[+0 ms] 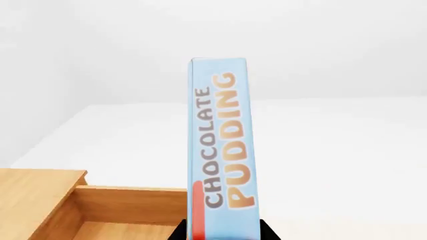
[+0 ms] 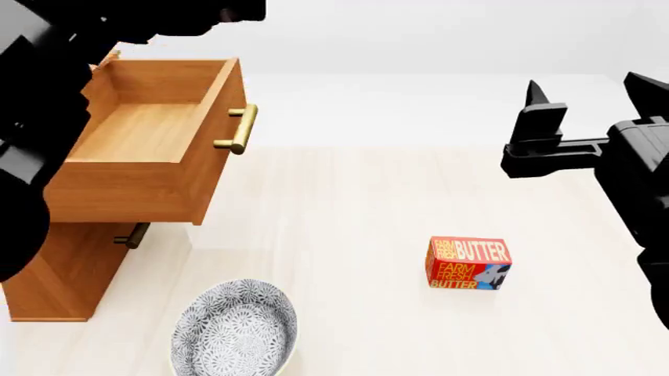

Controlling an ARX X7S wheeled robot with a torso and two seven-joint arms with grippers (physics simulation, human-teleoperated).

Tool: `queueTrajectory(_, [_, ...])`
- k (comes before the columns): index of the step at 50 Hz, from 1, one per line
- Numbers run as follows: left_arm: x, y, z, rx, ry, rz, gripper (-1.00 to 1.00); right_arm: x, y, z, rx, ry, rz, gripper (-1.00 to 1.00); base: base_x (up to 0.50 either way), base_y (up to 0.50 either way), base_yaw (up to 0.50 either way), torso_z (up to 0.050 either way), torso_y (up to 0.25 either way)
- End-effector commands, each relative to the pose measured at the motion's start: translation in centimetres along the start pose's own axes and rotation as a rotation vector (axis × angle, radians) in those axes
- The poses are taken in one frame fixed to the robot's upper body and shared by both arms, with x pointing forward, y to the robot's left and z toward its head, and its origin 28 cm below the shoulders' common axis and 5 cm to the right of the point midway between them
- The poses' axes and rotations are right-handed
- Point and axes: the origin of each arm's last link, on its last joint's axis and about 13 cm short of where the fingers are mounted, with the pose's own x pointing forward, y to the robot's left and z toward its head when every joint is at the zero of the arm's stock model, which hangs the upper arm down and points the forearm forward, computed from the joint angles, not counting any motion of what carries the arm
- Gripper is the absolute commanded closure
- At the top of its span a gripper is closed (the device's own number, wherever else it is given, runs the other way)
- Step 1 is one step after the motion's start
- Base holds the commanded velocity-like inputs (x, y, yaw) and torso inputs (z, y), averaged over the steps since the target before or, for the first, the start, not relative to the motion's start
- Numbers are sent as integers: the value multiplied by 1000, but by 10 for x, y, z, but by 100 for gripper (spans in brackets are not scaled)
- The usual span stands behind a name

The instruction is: Put the chocolate pudding in the top drawer of the cabinet and close it.

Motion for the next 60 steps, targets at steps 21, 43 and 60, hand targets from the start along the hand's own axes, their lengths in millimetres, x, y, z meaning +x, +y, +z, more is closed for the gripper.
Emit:
queueTrajectory(21, [12, 48, -11, 48, 148, 309, 100, 3, 2, -5, 5, 10, 6, -100, 0, 0, 0, 0, 0])
queueTrajectory(43, [16, 61, -30, 103, 253, 430, 100, 5, 1, -8, 16, 17, 7, -100, 0, 0, 0, 0, 0])
queueTrajectory(60, [24, 63, -51, 98, 326, 453, 100, 6, 0, -13, 24, 23, 4, -100, 0, 0, 0, 0, 1])
